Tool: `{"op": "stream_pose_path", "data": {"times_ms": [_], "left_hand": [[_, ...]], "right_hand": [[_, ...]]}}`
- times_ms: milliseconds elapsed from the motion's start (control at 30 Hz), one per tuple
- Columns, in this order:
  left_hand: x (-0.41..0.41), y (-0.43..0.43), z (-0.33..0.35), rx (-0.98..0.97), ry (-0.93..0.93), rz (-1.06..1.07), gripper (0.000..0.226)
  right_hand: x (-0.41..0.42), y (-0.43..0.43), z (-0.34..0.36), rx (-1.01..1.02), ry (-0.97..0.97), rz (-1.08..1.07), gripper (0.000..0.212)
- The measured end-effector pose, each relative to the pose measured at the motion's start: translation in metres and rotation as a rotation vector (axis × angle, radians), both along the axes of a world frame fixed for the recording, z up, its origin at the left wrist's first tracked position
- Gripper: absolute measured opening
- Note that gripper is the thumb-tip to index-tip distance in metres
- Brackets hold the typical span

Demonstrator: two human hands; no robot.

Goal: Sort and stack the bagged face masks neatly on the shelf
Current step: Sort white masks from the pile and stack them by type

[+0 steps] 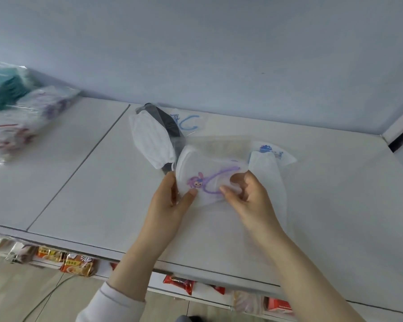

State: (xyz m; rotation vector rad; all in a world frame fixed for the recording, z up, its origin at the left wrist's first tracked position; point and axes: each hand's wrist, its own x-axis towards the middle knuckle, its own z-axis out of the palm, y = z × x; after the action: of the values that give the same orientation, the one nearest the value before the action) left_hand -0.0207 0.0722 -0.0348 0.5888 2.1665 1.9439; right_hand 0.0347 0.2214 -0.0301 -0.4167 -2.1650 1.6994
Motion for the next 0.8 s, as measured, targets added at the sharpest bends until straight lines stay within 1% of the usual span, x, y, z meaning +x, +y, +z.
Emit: {"op": "stream_pose_path", "data": {"times_ms": [67, 100, 167, 233, 267, 333, 467, 533, 600, 667, 733, 767, 800], "left_hand": [[0.006, -0.007, 0.006, 0.006, 0.009, 0.063, 0.017], [0.008, -0.012, 0.010, 0.018, 0.006, 0.091, 0.014], [0.016, -0.029, 0.017, 0.082, -0.029, 0.145, 0.018], [0.027, -0.052, 0.022, 0.211, -0.115, 0.214, 0.021], [0.035, -0.066, 0.021, 0.267, -0.161, 0.256, 0.022], [0.053, -0.098, 0.014, 0.309, -0.216, 0.357, 0.025], [0.098, -0.170, -0.008, 0.305, -0.309, 0.588, 0.034], [0.120, -0.205, -0.016, 0.266, -0.350, 0.677, 0.033], [0.141, -0.240, -0.028, 0.206, -0.371, 0.792, 0.033], [0.160, -0.276, -0.044, 0.210, -0.387, 0.941, 0.024], [0.176, -0.314, -0.066, 0.228, -0.414, 1.048, 0.005], [0.185, -0.336, -0.078, 0.222, -0.430, 1.080, 0.003], [0.193, -0.356, -0.089, 0.223, -0.458, 1.098, 0.006]], "right_hand": [[0.002, -0.005, 0.008, 0.002, 0.011, 0.006, 0.028], [0.002, -0.009, 0.013, -0.018, 0.015, 0.030, 0.026], [0.005, -0.023, 0.022, -0.134, 0.018, 0.117, 0.020], [0.010, -0.044, 0.027, -0.274, -0.004, 0.227, 0.014], [0.012, -0.056, 0.027, -0.303, -0.020, 0.275, 0.009], [0.015, -0.084, 0.022, -0.313, -0.061, 0.349, 0.006], [0.025, -0.154, -0.001, -0.287, -0.173, 0.507, 0.005], [0.034, -0.193, -0.014, -0.322, -0.269, 0.596, 0.003], [0.043, -0.230, -0.031, -0.344, -0.356, 0.658, 0.006], [0.052, -0.268, -0.050, -0.344, -0.432, 0.691, 0.006], [0.060, -0.307, -0.072, -0.330, -0.504, 0.725, 0.006], [0.064, -0.327, -0.083, -0.310, -0.534, 0.746, 0.008], [0.069, -0.349, -0.094, -0.294, -0.566, 0.767, 0.010]]}}
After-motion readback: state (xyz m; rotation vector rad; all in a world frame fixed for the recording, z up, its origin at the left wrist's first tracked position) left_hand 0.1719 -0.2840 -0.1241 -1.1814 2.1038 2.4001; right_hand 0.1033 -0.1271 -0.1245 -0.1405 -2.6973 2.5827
